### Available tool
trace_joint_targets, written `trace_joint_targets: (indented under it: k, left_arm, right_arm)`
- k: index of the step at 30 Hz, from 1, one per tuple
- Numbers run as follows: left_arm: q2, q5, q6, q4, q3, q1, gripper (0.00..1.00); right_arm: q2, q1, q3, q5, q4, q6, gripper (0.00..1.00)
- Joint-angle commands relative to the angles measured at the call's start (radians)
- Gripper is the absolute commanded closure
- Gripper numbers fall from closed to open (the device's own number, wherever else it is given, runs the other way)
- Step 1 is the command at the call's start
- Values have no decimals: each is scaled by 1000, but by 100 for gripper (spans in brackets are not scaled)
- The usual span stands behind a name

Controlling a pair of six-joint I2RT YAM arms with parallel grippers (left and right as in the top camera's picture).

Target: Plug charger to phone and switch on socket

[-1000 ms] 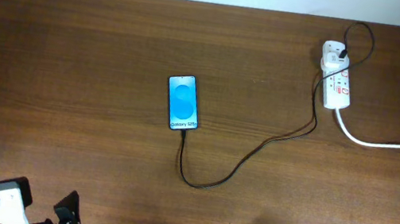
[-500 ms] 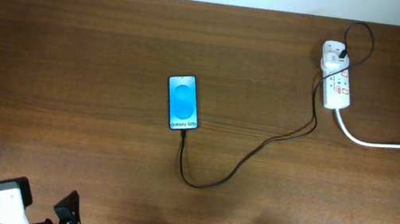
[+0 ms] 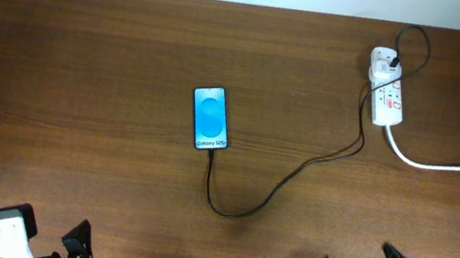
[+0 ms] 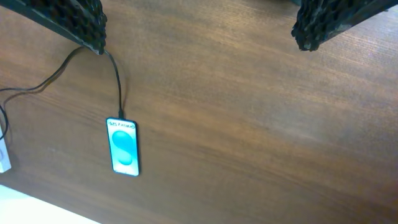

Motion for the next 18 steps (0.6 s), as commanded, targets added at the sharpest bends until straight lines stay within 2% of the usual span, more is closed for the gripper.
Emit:
trace_joint_targets:
  k: [1, 9, 12, 18]
  left_arm:
    - [-3, -11, 12, 0, 0, 0, 1]
    - [-3, -11, 12, 0, 0, 0, 1]
    - [-3, -11, 12, 0, 0, 0, 1]
    - [-3, -11, 12, 0, 0, 0, 1]
  right_arm:
    - [-6, 76, -141, -9, 174, 41, 2]
    - [-6, 93, -497, 3, 643, 42, 2]
    - [-6, 93, -557, 37, 734, 56, 2]
    - [-6, 115, -580, 294, 763, 177, 2]
